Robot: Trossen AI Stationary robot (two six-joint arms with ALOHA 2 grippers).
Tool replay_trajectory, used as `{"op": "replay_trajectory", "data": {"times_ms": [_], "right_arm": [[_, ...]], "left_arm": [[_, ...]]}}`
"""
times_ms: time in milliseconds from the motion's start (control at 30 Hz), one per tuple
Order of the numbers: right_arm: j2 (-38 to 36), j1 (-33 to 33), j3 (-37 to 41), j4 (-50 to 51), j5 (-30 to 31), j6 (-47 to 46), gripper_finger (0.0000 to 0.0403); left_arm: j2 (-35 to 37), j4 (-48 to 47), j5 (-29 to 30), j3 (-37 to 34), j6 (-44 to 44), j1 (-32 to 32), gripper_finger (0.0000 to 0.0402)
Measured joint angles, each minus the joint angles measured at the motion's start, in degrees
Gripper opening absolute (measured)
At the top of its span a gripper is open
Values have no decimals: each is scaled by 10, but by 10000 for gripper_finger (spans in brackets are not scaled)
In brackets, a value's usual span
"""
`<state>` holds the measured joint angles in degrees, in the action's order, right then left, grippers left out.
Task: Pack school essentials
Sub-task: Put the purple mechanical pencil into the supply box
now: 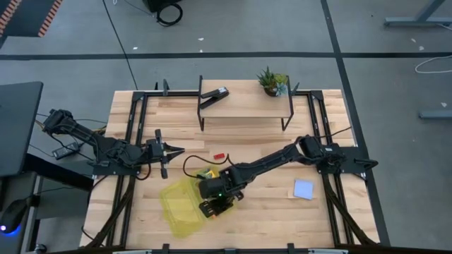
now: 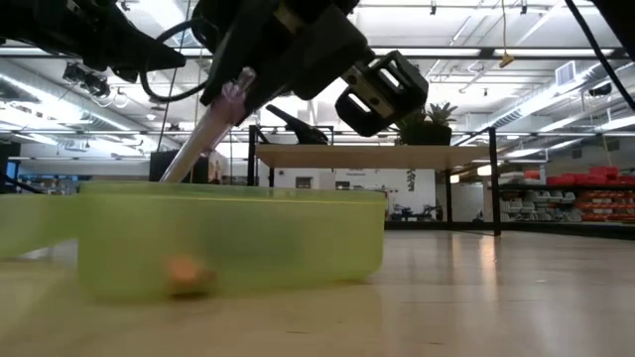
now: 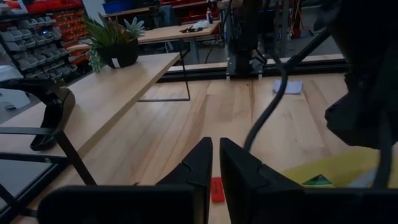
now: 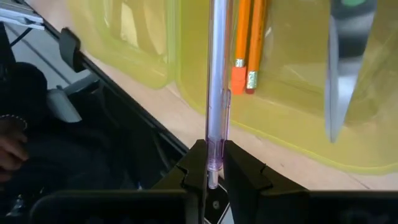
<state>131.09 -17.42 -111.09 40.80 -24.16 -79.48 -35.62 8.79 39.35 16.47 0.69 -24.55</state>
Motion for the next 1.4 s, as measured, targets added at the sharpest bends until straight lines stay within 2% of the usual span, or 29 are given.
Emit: {"op": "replay_trajectory", "data": {"times_ms": [333, 567, 833, 1400], "right_arm": [[0, 13, 0, 11, -11, 18, 51], [0, 9, 0, 12, -12, 21, 51], [-1, 0, 24, 4, -34, -13, 51], [0, 16, 28, -8, -6, -15, 51]], "left_arm": [[0, -2, 0, 0, 0, 0, 28], [0, -5, 0, 0, 0, 0, 36], [0, -6, 0, 0, 0, 0, 34], [0, -5, 0, 0, 0, 0, 40]]}}
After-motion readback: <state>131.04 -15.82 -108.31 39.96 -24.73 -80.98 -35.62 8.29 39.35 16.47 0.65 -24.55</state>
